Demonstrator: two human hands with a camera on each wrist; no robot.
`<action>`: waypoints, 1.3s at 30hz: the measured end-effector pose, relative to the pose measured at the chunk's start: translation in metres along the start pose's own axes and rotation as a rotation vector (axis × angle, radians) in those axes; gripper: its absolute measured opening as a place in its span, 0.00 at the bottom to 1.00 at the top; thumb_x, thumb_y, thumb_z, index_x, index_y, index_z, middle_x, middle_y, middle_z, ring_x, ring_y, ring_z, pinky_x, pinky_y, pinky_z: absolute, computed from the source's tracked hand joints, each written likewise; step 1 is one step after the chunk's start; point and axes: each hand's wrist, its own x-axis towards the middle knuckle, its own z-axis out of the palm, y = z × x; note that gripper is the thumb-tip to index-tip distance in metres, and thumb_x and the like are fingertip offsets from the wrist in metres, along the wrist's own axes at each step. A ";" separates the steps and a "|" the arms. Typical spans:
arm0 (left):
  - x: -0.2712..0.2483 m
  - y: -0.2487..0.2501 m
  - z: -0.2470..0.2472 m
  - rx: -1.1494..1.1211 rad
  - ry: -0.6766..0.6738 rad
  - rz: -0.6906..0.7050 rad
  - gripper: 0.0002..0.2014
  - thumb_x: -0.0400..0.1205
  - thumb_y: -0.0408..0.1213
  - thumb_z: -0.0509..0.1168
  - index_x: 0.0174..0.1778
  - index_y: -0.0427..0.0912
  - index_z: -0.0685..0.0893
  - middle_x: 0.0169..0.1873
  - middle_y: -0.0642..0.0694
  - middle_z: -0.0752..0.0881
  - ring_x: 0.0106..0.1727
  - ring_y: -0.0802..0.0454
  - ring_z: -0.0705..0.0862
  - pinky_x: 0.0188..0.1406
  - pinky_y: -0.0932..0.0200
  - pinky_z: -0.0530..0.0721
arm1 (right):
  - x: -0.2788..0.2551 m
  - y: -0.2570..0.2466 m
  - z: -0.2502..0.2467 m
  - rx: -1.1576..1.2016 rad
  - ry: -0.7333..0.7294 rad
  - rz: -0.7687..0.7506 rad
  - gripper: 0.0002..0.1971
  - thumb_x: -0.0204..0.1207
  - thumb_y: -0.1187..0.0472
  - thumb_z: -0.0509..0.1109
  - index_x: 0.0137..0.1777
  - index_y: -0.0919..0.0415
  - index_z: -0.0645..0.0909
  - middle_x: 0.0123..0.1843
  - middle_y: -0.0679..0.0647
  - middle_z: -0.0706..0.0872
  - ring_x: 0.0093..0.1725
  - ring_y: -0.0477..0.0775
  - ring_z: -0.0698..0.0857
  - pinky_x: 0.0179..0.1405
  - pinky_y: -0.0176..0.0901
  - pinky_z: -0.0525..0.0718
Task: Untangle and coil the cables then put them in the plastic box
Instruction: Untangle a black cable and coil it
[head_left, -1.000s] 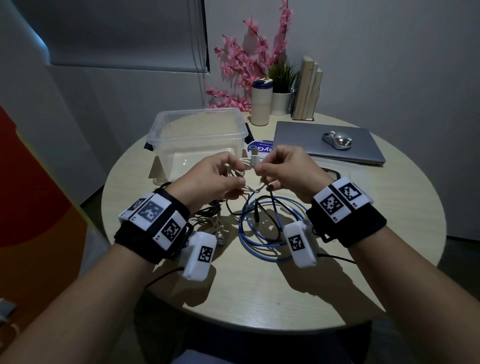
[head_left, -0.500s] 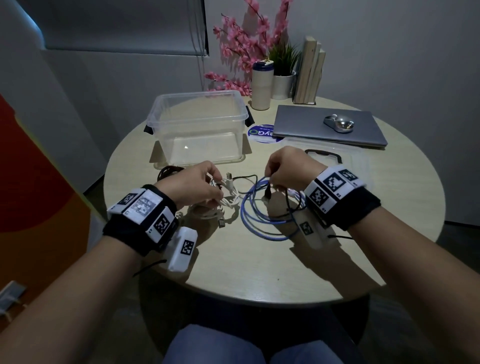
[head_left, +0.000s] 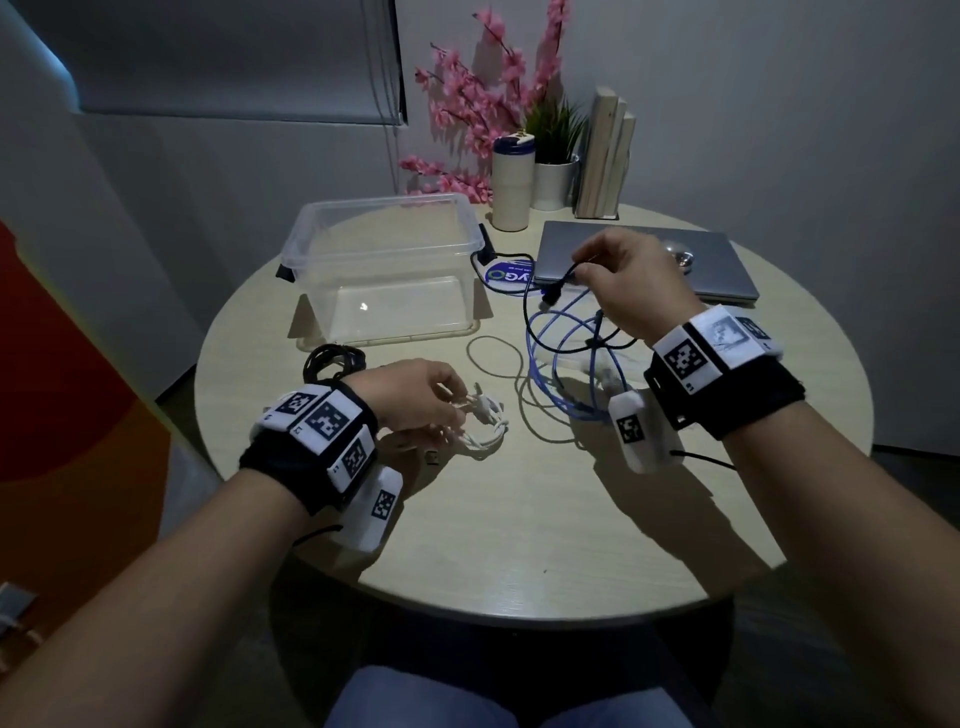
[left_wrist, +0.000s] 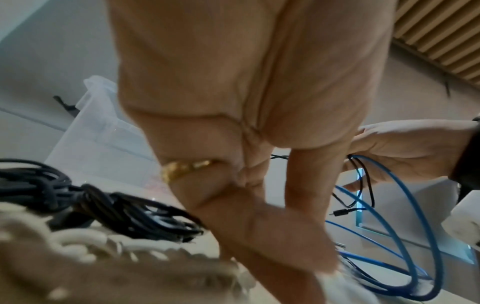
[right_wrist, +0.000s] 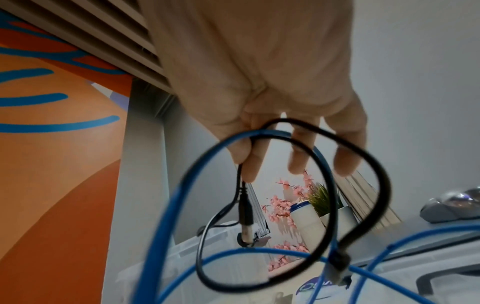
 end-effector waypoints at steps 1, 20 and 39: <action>0.000 0.002 -0.002 0.025 -0.001 0.005 0.12 0.81 0.34 0.68 0.59 0.43 0.79 0.53 0.41 0.87 0.42 0.41 0.89 0.47 0.46 0.88 | -0.001 0.001 0.000 0.005 -0.025 0.006 0.05 0.80 0.63 0.67 0.46 0.51 0.81 0.41 0.43 0.86 0.48 0.44 0.86 0.51 0.38 0.82; 0.015 0.053 0.010 -0.770 0.589 0.449 0.10 0.84 0.26 0.59 0.40 0.43 0.72 0.36 0.39 0.84 0.29 0.53 0.81 0.30 0.65 0.84 | -0.008 0.007 -0.003 -0.035 -0.100 0.067 0.14 0.78 0.47 0.67 0.46 0.55 0.88 0.43 0.49 0.87 0.45 0.46 0.80 0.51 0.45 0.77; -0.012 0.039 -0.006 -0.270 0.294 0.326 0.33 0.84 0.61 0.36 0.78 0.47 0.68 0.71 0.56 0.74 0.71 0.56 0.73 0.71 0.54 0.70 | 0.005 -0.005 -0.033 0.723 0.108 0.053 0.13 0.83 0.52 0.61 0.40 0.54 0.81 0.41 0.52 0.88 0.40 0.51 0.86 0.34 0.38 0.78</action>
